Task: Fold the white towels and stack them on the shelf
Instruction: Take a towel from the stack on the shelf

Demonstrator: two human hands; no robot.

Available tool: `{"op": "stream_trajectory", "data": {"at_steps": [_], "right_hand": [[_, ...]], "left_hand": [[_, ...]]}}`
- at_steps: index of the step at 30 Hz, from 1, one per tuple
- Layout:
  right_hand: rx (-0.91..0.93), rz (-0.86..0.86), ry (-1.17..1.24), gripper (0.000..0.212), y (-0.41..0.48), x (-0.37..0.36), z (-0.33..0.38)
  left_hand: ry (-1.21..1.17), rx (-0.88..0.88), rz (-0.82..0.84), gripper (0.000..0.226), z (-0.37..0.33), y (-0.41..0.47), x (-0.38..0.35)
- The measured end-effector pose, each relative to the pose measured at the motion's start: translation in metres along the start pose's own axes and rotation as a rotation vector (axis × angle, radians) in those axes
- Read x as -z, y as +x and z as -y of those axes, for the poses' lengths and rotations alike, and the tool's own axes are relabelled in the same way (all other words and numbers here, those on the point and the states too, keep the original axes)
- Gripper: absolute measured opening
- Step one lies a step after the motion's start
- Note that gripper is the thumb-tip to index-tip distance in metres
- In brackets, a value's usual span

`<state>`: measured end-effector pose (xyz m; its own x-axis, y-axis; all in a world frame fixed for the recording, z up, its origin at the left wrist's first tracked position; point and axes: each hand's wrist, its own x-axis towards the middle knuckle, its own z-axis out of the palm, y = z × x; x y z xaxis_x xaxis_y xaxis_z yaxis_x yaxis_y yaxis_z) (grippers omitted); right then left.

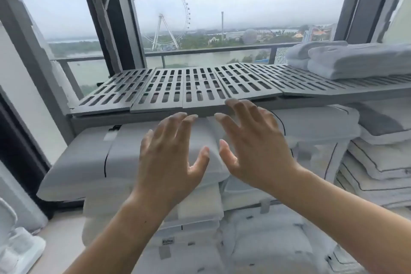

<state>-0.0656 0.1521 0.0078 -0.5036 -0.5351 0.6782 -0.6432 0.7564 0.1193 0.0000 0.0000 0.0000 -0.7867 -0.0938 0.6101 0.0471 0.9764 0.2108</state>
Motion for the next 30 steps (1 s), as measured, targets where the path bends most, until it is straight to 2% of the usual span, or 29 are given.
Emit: {"op": "stream_trajectory", "data": {"at_steps": [9, 18, 23, 30], "right_hand": [[-0.13, -0.002, -0.041, 0.044, -0.027, 0.006, -0.102], [-0.305, 0.017, -0.1, 0.032, -0.068, 0.029, -0.266], [-0.391, 0.001, -0.1, 0.035, -0.088, 0.037, -0.348], [-0.4, 0.029, -0.057, 0.036, -0.078, 0.026, -0.422]], "left_hand": [[-0.104, -0.099, 0.055, 0.054, -0.079, 0.045, -0.06], [-0.205, -0.232, 0.099, 0.05, -0.235, 0.123, -0.151], [-0.228, -0.311, 0.096, 0.047, -0.308, 0.16, -0.198], [-0.219, -0.287, 0.111, 0.053, -0.349, 0.205, -0.233]]}}
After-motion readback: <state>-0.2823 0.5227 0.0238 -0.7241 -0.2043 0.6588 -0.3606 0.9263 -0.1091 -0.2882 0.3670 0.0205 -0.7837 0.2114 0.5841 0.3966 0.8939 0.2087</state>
